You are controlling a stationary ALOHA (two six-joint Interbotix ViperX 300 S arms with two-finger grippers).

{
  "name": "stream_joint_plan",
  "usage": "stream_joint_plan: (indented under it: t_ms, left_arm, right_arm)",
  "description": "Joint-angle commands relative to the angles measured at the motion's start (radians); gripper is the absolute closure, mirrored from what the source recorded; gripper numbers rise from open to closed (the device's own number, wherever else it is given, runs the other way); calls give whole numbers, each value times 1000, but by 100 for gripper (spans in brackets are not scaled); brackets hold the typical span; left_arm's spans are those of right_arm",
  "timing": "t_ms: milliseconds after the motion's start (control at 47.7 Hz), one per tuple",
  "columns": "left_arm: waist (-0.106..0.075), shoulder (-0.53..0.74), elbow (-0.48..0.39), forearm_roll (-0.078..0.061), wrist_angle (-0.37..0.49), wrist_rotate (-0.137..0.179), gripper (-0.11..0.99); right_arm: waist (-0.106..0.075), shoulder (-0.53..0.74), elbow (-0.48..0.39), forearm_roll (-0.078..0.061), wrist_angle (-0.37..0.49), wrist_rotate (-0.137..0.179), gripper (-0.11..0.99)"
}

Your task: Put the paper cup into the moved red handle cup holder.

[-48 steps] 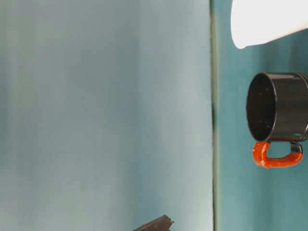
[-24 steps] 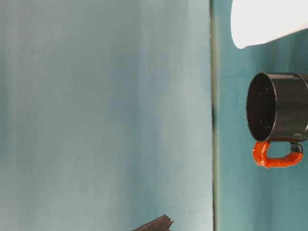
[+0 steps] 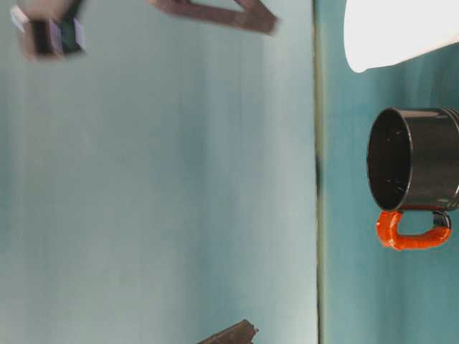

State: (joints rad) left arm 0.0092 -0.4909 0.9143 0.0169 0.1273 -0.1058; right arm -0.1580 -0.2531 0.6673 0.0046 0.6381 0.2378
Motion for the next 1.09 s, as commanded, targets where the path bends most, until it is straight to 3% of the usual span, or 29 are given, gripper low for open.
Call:
stream_joint_plan:
  t_ms: [0, 440, 881, 1007, 1070]
  left_arm:
    - [0, -8, -6, 2, -3, -2, -2]
    - [0, -2, -8, 3, 3, -3, -2]
    - [2, -3, -8, 2, 3, -6, -2]
    - [2, -3, -8, 3, 3, -6, -2]
    - [2, -3, -6, 3, 3, -6, -2]
  right_arm:
    - [-12, 120, -28, -3, 5, 2, -1]
    - [-17, 261, 29, -3, -43, 0, 0]
    - [-20, 276, 26, -3, -75, 0, 1]
    - [-18, 276, 20, 0, -75, 5, 7]
    - [-18, 276, 11, 2, -75, 6, 19]
